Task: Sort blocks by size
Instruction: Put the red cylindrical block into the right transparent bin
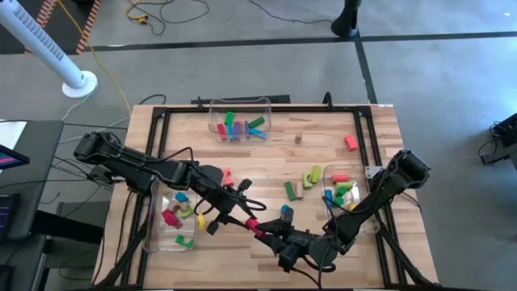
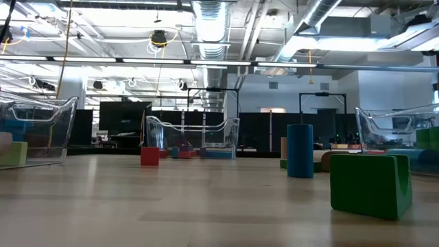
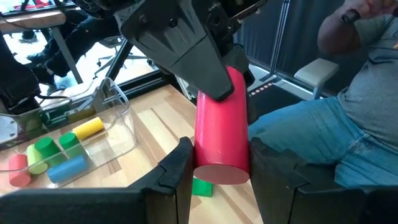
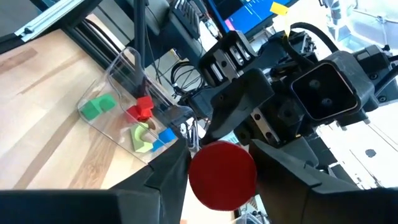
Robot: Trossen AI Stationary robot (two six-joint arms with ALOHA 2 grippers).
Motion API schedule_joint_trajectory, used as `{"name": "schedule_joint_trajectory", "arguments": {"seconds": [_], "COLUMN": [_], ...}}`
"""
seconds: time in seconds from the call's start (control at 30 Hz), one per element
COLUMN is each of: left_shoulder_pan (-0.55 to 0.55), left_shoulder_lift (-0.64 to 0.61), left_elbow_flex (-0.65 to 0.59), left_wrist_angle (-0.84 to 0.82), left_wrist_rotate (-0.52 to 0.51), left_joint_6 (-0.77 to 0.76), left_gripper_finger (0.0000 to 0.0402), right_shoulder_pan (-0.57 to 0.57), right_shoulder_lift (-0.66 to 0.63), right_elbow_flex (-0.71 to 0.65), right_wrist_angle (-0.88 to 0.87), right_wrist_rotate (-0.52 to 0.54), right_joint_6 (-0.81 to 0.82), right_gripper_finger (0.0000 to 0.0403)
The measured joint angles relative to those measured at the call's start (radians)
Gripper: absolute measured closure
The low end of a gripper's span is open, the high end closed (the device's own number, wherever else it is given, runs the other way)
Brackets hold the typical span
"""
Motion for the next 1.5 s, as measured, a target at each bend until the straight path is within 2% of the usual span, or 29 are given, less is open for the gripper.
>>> {"name": "schedule_joint_trajectory", "arguments": {"seconds": [0.33, 0.8, 1.0, 1.3, 1.5], "left_shoulder_pan": [0.000, 0.000, 0.000, 0.000, -0.023], "left_shoulder_lift": [0.000, 0.000, -0.002, -0.022, -0.021], "left_elbow_flex": [0.000, 0.000, 0.000, 0.000, 0.000], "left_wrist_angle": [-0.013, -0.018, -0.045, -0.232, -0.375], "left_wrist_rotate": [-0.001, -0.004, 0.004, -0.088, -0.106], "left_joint_6": [-0.002, -0.017, -0.026, -0.035, -0.063], "left_gripper_finger": [0.0280, 0.0252, 0.0247, 0.0247, 0.0247], "right_shoulder_pan": [-0.002, 0.016, 0.059, 0.163, 0.180], "right_shoulder_lift": [0.000, 0.000, 0.000, 0.000, -0.001], "right_elbow_flex": [-0.001, -0.001, -0.001, -0.001, 0.000], "right_wrist_angle": [-0.002, -0.005, -0.006, -0.023, -0.073], "right_wrist_rotate": [0.000, 0.036, 0.172, 0.463, 0.533], "right_joint_6": [0.000, 0.030, 0.034, 0.045, 0.057], "right_gripper_finger": [0.0238, 0.0238, 0.0238, 0.0238, 0.0239]}}
